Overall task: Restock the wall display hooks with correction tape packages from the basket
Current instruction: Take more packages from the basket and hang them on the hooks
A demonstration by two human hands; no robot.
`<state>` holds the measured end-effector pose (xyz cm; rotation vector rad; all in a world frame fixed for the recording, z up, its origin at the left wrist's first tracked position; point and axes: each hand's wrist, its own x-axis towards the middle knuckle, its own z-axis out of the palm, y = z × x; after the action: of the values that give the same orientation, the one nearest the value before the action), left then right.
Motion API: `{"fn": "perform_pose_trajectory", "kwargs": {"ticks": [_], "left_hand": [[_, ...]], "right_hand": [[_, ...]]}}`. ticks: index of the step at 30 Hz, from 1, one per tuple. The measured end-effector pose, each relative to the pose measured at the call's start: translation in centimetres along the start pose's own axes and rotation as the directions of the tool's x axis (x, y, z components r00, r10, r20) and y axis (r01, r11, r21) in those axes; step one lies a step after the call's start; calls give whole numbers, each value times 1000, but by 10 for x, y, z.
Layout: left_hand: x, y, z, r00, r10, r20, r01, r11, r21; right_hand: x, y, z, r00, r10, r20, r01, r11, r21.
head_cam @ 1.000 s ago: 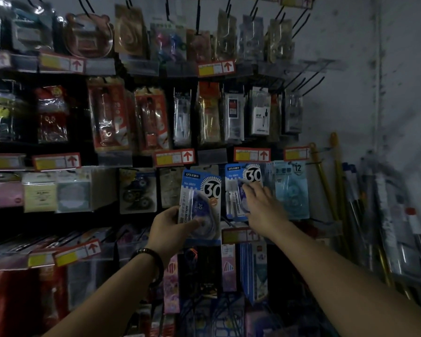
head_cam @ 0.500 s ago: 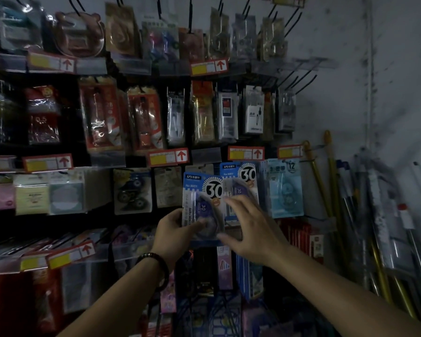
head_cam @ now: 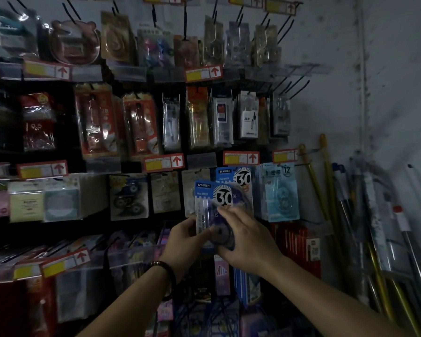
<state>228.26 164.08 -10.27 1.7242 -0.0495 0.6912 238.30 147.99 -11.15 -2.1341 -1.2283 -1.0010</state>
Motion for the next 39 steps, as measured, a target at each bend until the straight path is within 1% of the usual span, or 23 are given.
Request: {"fn": "perform_pose_trajectory", "kwargs": {"ticks": [2, 4, 6, 8, 9, 11, 13, 16, 22, 25, 28, 33, 35, 37, 39], "left_hand": [[1, -3, -1, 1000, 9, -21, -8, 998, 61], [3, -5, -2, 999, 25, -36, -19, 990, 139], [6, -6, -4, 999, -1, -32, 5, 990, 143], [8, -6, -5, 999, -33, -6, 34, 989, 141], [9, -7, -5, 1000, -27, -1, 27, 986, 165], [12, -10, -5, 1000, 27, -9, -24, 964, 264], [13, -10, -7, 996, 84, -14, -72, 918, 389], [14, -9, -12, 991, 136, -15, -111, 861, 496], [15, -9, -17, 986, 161, -39, -117, 844, 523], [14, -8, -19, 983, 182, -23, -138, 815, 563], [13, -7, -22, 983, 183, -11, -141, 793, 593], [11, -8, -24, 986, 167, 14, -141, 784, 605], [11, -9, -23, 986, 167, 16, -143, 782, 606], [10, -9, -21, 985, 174, 16, -147, 775, 614], [10, -10, -19, 983, 179, 28, -157, 765, 625]], "right_hand": [[2, 5, 2, 999, 36, -12, -36, 999, -15], [5, 11, 5, 992, 121, -30, -121, 992, 22], [6, 15, 9, 983, 178, -34, -175, 983, 61], [7, 18, 11, 979, 201, -40, -198, 978, 65], [7, 20, 11, 975, 214, -54, -211, 976, 58], [10, 26, 9, 963, 247, -103, -246, 969, 29], [12, 34, 3, 954, 263, -145, -267, 963, -11], [16, 42, -4, 957, 246, -156, -259, 963, -70], [30, 47, -10, 958, 268, -101, -276, 959, -69], [35, 46, -11, 960, 274, -61, -279, 956, -88], [36, 45, -12, 962, 267, -52, -272, 956, -110], [31, 50, -18, 970, 237, -48, -240, 969, -63], [29, 52, -20, 977, 213, -21, -213, 975, -68], [30, 53, -21, 976, 216, -17, -217, 974, -69], [33, 53, -21, 973, 231, -3, -230, 968, -105]]}}
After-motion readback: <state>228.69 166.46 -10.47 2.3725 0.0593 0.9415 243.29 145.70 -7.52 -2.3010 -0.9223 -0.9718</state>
